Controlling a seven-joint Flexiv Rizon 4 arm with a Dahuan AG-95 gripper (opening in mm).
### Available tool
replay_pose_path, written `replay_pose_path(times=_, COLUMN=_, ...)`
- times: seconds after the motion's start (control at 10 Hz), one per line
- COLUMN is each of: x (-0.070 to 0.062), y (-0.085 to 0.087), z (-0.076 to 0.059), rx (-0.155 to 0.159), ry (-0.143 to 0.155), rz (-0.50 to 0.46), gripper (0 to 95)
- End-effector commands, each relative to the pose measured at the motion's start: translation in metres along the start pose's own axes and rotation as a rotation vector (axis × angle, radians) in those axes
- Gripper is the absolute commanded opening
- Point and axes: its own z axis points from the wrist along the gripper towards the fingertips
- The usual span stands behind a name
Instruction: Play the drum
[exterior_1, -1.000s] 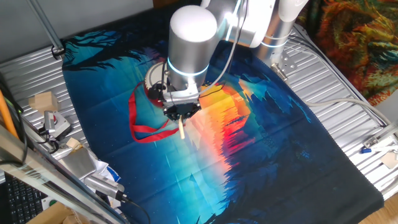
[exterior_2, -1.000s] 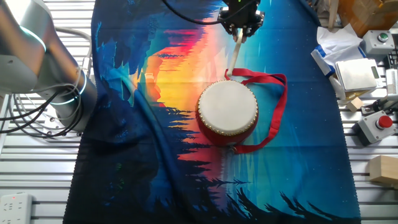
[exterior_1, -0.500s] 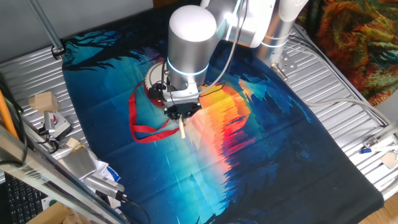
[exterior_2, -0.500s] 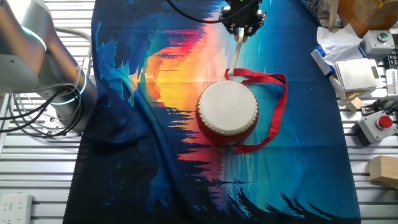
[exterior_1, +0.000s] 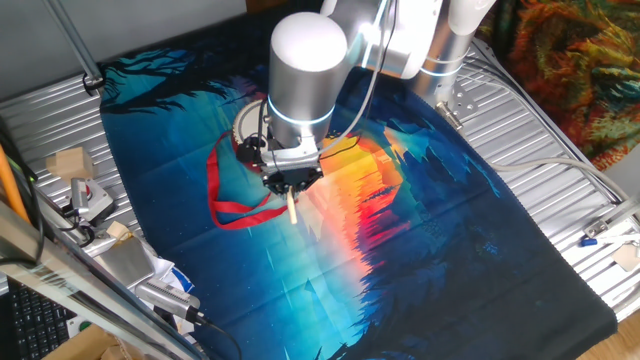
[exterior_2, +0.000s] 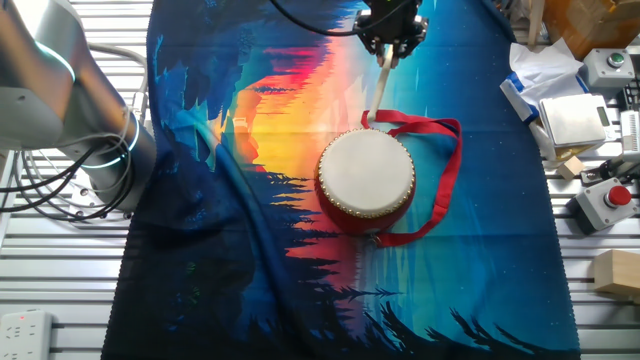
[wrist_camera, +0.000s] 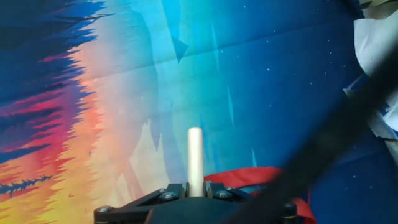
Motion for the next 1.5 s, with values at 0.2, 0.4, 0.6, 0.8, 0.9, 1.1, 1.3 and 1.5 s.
replay_pose_path(times=0.2, x=0.000, y=0.000, z=0.000, rx=0.000, ry=0.001, rz=0.004, gripper=0.0)
replay_pose_path(times=0.4, x=0.000, y=0.000, z=0.000, rx=-0.008, ry=0.013, rz=-0.002, gripper=0.0)
replay_pose_path(times=0.6, x=0.000, y=0.001, z=-0.003, rx=-0.005, ry=0.024, rz=0.026, gripper=0.0)
replay_pose_path(times=0.8, x=0.000, y=0.001, z=-0.005, rx=0.006, ry=0.064, rz=0.030, gripper=0.0)
replay_pose_path(times=0.9, x=0.000, y=0.002, z=-0.008, rx=0.007, ry=0.067, rz=0.045, gripper=0.0)
replay_pose_path(times=1.1, x=-0.002, y=0.007, z=-0.020, rx=-0.022, ry=0.083, rz=0.052, gripper=0.0)
replay_pose_path(times=1.3, x=-0.004, y=0.011, z=-0.030, rx=-0.025, ry=0.111, rz=0.044, gripper=0.0)
replay_pose_path(times=1.5, x=-0.006, y=0.014, z=-0.036, rx=-0.028, ry=0.130, rz=0.041, gripper=0.0)
